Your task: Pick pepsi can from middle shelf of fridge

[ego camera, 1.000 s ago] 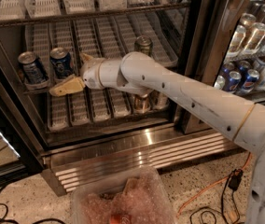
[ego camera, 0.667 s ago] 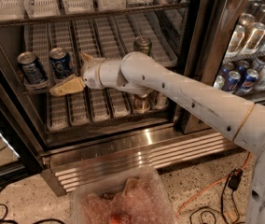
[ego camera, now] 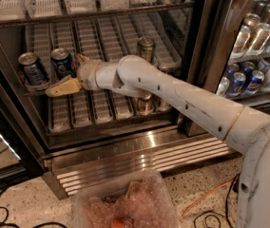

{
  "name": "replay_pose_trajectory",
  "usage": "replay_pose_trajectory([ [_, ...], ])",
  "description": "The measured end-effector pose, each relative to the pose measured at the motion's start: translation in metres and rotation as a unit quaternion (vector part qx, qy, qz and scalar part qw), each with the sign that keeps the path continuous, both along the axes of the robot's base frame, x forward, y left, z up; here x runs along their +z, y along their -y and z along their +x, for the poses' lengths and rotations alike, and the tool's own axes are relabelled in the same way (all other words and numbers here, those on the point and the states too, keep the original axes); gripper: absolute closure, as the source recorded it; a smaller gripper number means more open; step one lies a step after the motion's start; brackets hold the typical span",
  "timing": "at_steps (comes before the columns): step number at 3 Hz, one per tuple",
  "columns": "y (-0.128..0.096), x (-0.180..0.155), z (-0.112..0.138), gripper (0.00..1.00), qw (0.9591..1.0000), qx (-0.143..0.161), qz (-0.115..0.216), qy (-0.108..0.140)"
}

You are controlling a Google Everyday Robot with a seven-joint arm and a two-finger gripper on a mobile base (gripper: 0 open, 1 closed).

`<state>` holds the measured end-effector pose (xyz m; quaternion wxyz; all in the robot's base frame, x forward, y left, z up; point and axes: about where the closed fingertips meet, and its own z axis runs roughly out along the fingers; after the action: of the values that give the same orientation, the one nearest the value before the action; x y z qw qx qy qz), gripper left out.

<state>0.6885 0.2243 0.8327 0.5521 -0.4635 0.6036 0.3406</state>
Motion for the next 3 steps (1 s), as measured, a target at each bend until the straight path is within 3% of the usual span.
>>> replay_pose_trajectory([
  [1,-0.009,0.003,0.009,0.00,0.9999,0.000,0.010,0.010],
  [3,-0.019,0.005,0.021,0.40,0.9994,0.000,0.027,0.023],
])
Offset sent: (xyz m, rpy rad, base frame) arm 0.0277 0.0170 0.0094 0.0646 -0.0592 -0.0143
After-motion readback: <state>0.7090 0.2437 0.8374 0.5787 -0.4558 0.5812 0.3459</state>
